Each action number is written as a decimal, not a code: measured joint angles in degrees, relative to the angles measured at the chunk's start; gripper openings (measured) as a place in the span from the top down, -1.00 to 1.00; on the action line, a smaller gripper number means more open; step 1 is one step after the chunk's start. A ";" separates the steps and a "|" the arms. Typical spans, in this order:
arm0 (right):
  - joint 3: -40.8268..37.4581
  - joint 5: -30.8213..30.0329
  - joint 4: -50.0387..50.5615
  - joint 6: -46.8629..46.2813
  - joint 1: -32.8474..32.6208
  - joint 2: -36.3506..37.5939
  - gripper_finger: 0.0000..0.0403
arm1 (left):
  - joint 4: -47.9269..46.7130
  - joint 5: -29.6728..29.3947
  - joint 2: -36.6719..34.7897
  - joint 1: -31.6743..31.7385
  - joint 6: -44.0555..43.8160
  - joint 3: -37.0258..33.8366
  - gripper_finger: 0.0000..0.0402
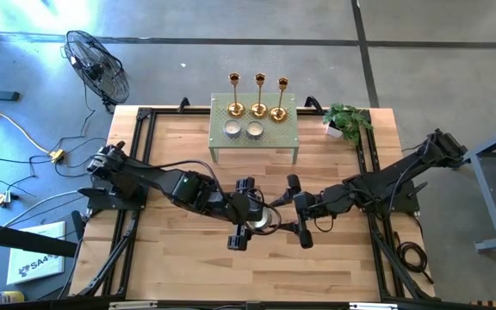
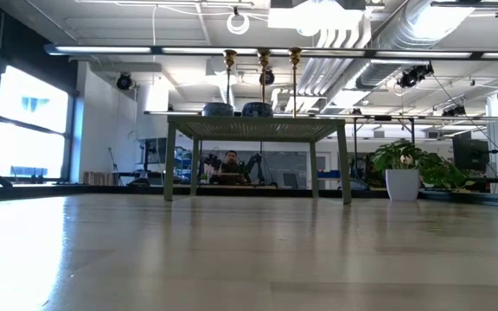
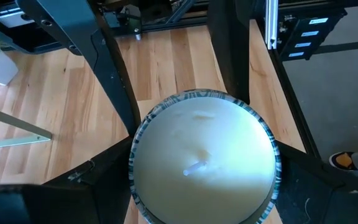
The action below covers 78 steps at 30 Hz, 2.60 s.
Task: Pick & Place candle stick holders
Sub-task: Put the blue scented candle on the shelf
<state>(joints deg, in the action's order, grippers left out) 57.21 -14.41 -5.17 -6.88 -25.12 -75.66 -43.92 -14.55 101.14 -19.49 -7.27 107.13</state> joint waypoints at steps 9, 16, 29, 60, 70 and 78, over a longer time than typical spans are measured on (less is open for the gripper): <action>0.00 0.13 -0.04 -0.49 0.00 0.26 -0.19 | -0.17 -0.24 -0.02 0.02 -0.04 0.07 -0.44; 0.00 0.63 -0.13 -1.90 0.04 0.28 -0.27 | -0.44 -0.24 -0.02 0.02 -0.20 0.11 -0.44; 0.00 1.16 0.44 -1.67 0.04 0.31 -0.65 | -0.74 -0.35 -0.02 0.07 -0.66 0.11 -0.44; 0.02 -9.69 0.13 -0.34 -0.02 0.26 -0.70 | 1.11 -2.90 1.87 0.09 -2.08 0.17 -0.44; 0.11 -10.89 2.49 1.84 0.04 0.28 -0.70 | 2.19 -2.31 3.43 0.42 -2.00 0.11 -0.53; 0.22 -11.16 8.15 0.32 0.04 0.35 -0.70 | 1.75 -2.78 3.50 0.43 -1.99 0.11 -0.45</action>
<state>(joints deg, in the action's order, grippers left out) 57.43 -25.57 2.98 -6.56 -25.08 -75.31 -42.17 -17.32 104.64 -19.06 -9.26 107.24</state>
